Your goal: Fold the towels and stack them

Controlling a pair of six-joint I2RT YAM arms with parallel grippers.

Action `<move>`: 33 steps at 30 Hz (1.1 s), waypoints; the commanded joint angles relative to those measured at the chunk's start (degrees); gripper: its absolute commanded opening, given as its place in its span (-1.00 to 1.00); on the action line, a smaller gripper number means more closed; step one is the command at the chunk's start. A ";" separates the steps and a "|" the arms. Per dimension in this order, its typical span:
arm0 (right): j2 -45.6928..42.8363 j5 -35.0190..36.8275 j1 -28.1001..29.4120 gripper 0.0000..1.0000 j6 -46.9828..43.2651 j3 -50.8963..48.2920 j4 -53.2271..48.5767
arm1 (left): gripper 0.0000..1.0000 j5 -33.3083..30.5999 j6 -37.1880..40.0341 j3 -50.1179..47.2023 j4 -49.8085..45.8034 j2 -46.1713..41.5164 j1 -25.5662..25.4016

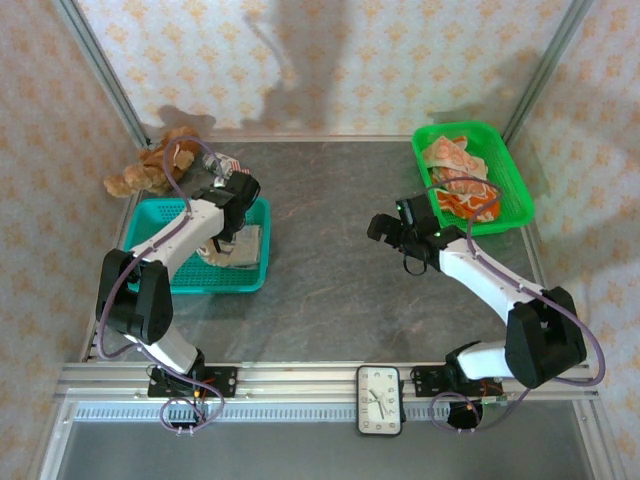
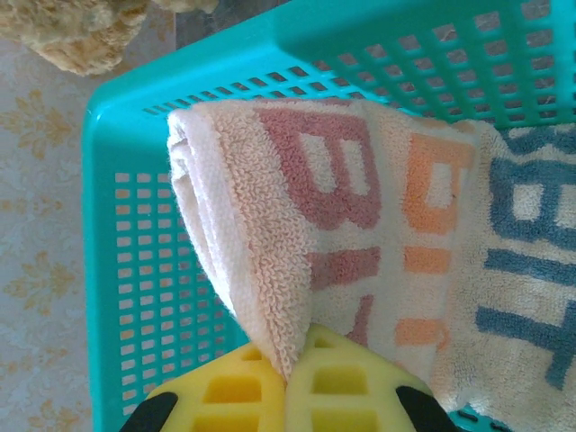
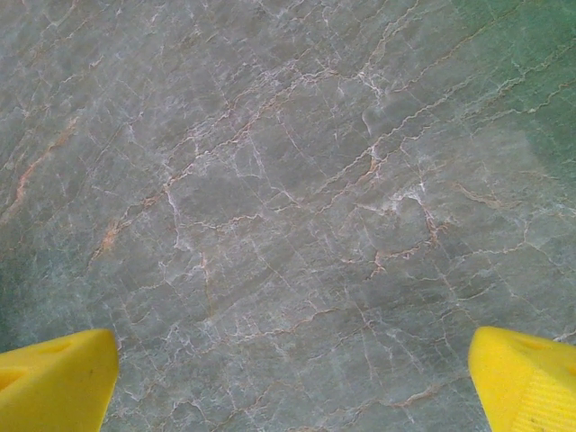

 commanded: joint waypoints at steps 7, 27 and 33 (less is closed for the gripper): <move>0.93 1.93 0.39 0.99 -0.30 1.02 -0.32 | -1.00 -4.09 0.49 2.91 -2.71 -1.10 0.58; 1.58 1.62 0.32 0.99 -0.29 1.98 -0.78 | -0.26 -5.33 -3.14 4.96 -7.21 2.48 0.66; 1.49 2.31 0.32 0.99 -0.57 2.73 -1.31 | -0.04 -5.58 -3.83 5.65 -8.12 2.76 0.64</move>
